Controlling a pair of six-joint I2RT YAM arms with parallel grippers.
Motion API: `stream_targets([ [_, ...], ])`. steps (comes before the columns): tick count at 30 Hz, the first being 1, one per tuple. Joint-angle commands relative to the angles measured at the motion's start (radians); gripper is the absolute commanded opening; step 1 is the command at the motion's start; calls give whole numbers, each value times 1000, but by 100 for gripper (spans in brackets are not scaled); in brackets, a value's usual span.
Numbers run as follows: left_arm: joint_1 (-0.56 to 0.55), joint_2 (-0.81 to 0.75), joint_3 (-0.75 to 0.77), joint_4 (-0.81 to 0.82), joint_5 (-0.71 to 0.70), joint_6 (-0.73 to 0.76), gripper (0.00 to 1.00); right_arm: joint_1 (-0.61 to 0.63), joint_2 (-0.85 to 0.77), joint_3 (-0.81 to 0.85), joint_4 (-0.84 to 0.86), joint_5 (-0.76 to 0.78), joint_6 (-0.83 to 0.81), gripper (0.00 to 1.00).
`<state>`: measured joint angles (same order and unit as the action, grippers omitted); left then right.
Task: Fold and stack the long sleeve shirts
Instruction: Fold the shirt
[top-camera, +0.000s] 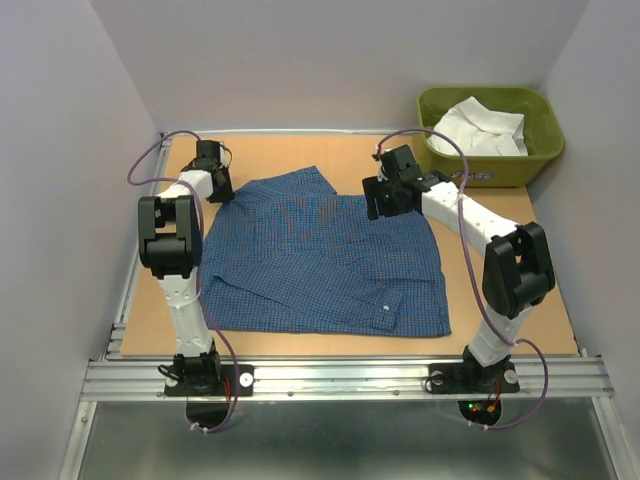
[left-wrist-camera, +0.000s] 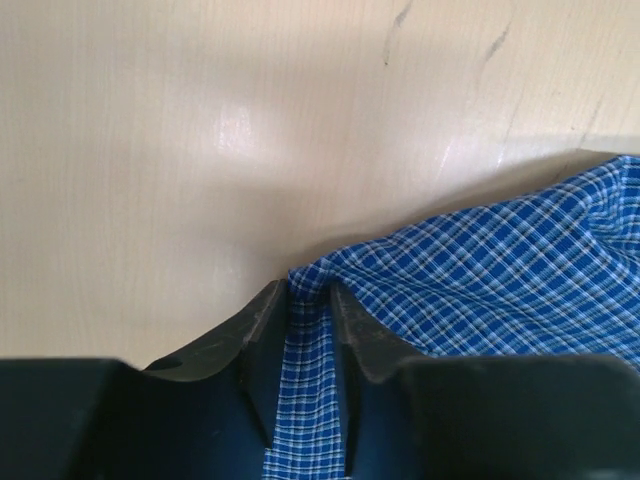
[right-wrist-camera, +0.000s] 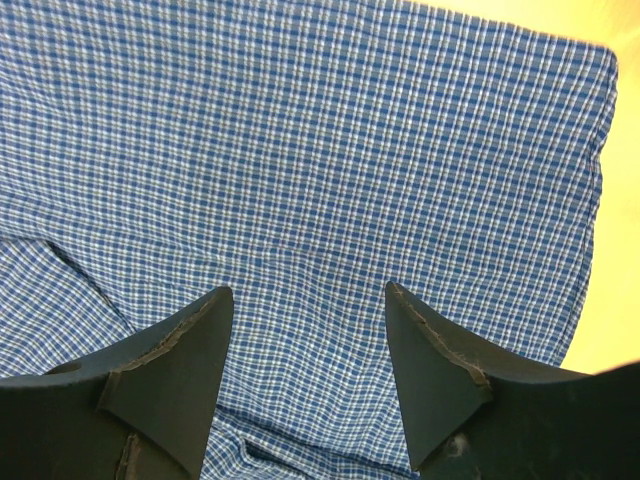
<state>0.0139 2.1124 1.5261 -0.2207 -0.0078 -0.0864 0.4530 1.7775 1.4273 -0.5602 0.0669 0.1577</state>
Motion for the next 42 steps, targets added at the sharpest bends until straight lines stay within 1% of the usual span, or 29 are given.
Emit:
stream_targets([
  [1, -11, 9, -41, -54, 2, 2, 21, 4, -24, -24, 48, -7, -1, 67],
  [4, -11, -17, -60, -52, -1, 7, 19, 4, -27, -18, 52, 10, -10, 67],
  [5, -11, -38, -75, -51, -21, 7, 11, 4, -26, -8, 60, 31, -17, 67],
  [9, -11, -95, -109, -39, -52, 7, 9, 1, 8, 25, 89, 118, -91, 67],
  [11, -11, -127, -125, -34, -72, 7, 8, -19, 28, 56, 100, 129, -118, 66],
  [14, -11, -169, -145, -26, -104, 5, 6, -57, 78, 100, 112, 76, -149, 66],
  [15, -11, -178, -152, -25, -113, 5, 6, -63, 109, 113, 114, 54, -200, 65],
  [18, -11, -203, -165, -26, -150, 1, 6, -74, 164, 163, 115, 33, -266, 65],
  [19, -11, -210, -173, -29, -158, -4, 6, -79, 204, 176, 115, 33, -277, 65],
  [23, -11, -218, -201, -32, -199, -7, 6, -115, 284, 235, 118, 28, -300, 64],
  [26, -11, -215, -204, -31, -216, -4, 6, -148, 328, 275, 121, -2, -316, 63],
  [31, -11, -215, -196, -34, -192, -4, 6, -183, 376, 326, 125, -24, -354, 63],
  [39, -11, -218, -188, -37, -224, 2, 5, -212, 428, 398, 125, -59, -403, 62],
  [42, -11, -216, -188, -36, -235, 2, 5, -224, 457, 412, 125, -108, -399, 61],
])
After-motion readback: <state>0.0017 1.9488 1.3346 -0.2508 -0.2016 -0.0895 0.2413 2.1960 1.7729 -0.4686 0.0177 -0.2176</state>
